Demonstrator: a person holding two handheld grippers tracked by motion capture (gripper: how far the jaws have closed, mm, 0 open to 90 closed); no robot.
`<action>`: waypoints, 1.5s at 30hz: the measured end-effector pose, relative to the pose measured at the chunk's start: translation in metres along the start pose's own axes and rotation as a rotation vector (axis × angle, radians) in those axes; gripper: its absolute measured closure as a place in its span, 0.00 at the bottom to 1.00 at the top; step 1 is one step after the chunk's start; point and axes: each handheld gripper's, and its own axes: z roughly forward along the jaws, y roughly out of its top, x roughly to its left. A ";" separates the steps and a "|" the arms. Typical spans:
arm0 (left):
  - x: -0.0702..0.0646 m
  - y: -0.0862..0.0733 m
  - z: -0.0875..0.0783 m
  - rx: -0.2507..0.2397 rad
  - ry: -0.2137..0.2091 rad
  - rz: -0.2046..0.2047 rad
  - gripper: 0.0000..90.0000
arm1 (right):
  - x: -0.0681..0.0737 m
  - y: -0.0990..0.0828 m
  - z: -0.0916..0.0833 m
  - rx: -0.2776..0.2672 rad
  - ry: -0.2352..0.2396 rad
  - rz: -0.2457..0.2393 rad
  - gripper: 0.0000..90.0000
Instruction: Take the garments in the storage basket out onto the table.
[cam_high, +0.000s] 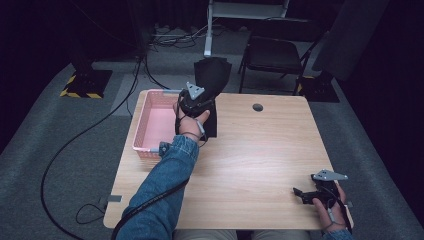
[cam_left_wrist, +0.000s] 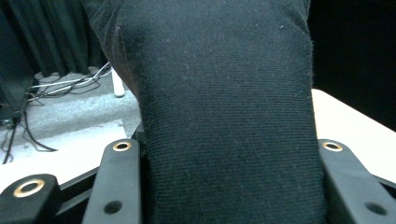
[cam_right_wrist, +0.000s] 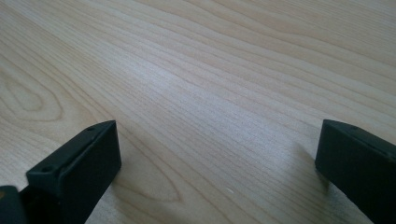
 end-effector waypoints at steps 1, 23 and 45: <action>-0.002 0.000 0.001 -0.001 -0.002 0.002 0.55 | 0.000 0.000 0.000 0.000 0.000 0.000 0.00; -0.047 -0.016 0.029 0.007 -0.047 0.024 0.55 | 0.000 0.000 0.000 0.000 0.004 -0.003 0.00; -0.081 -0.043 0.057 0.031 -0.108 0.026 0.54 | 0.000 0.000 0.000 0.001 0.003 -0.004 0.00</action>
